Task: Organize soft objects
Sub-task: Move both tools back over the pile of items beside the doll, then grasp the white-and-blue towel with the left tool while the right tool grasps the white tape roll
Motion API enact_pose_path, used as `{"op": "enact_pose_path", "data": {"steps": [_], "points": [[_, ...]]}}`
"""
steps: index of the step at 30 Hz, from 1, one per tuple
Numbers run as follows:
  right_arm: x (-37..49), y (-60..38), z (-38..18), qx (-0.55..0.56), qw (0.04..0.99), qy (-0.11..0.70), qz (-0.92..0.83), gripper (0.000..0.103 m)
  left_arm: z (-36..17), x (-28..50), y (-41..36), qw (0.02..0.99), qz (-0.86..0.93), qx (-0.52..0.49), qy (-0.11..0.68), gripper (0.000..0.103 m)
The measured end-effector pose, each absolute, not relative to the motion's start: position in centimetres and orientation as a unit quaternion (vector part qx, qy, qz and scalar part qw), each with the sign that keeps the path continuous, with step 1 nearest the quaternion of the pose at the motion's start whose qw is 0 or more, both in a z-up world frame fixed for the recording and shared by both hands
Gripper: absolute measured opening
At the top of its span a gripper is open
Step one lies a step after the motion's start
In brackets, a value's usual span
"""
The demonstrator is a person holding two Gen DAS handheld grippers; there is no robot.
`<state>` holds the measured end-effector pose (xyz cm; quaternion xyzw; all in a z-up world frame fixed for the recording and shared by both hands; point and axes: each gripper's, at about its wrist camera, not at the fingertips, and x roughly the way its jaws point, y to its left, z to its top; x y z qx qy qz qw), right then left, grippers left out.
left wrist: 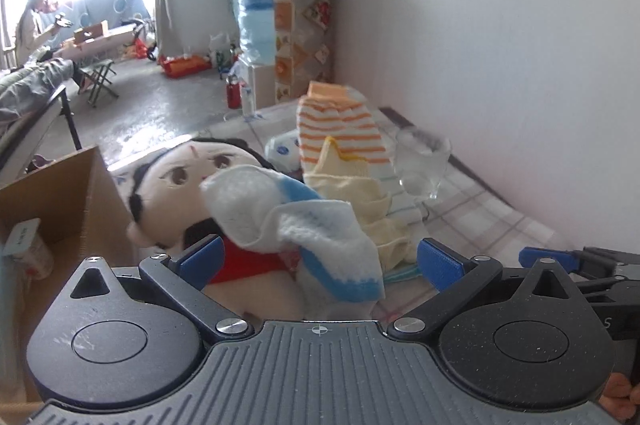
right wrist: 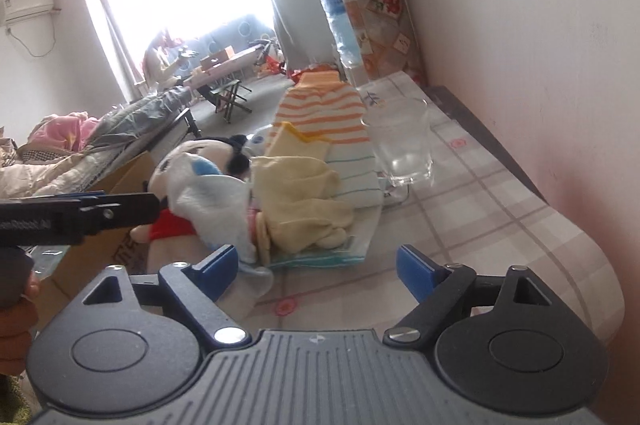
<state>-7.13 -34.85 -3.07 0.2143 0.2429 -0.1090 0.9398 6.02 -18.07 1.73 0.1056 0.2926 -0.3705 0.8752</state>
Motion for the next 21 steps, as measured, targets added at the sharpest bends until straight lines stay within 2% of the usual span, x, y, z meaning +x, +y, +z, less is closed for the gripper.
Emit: {"op": "enact_pose_path", "data": {"steps": [5,9,11,13,17,19,21], "points": [[-6.0,-36.0,-4.7,0.239,0.933,0.249,-0.102,0.084,-0.2,8.3,-20.9,0.869,-0.362,0.127,0.311,0.102],[-5.5,-36.1,-5.0,0.241,0.934,0.246,-0.093,0.084,-1.1,9.7,-22.1,0.867,-0.352,0.147,0.32,0.092],[-5.4,-36.2,-5.2,0.244,0.933,0.247,-0.093,0.084,-1.4,10.1,-22.6,0.865,-0.349,0.153,0.326,0.081],[-5.2,-36.4,-5.5,0.249,0.932,0.248,-0.093,0.084,-1.8,10.5,-23.0,0.863,-0.343,0.162,0.333,0.064],[-5.2,-36.6,-5.9,0.257,0.929,0.25,-0.091,0.084,-1.8,10.8,-22.9,0.863,-0.341,0.157,0.337,0.048],[-5.2,-36.5,-5.9,0.257,0.929,0.251,-0.09,0.084,-1.6,10.9,-22.6,0.865,-0.338,0.151,0.339,0.034],[-5.1,-36.5,-5.9,0.255,0.93,0.252,-0.085,0.084,-1.5,11.3,-22.2,0.866,-0.335,0.14,0.344,0.028]]}}
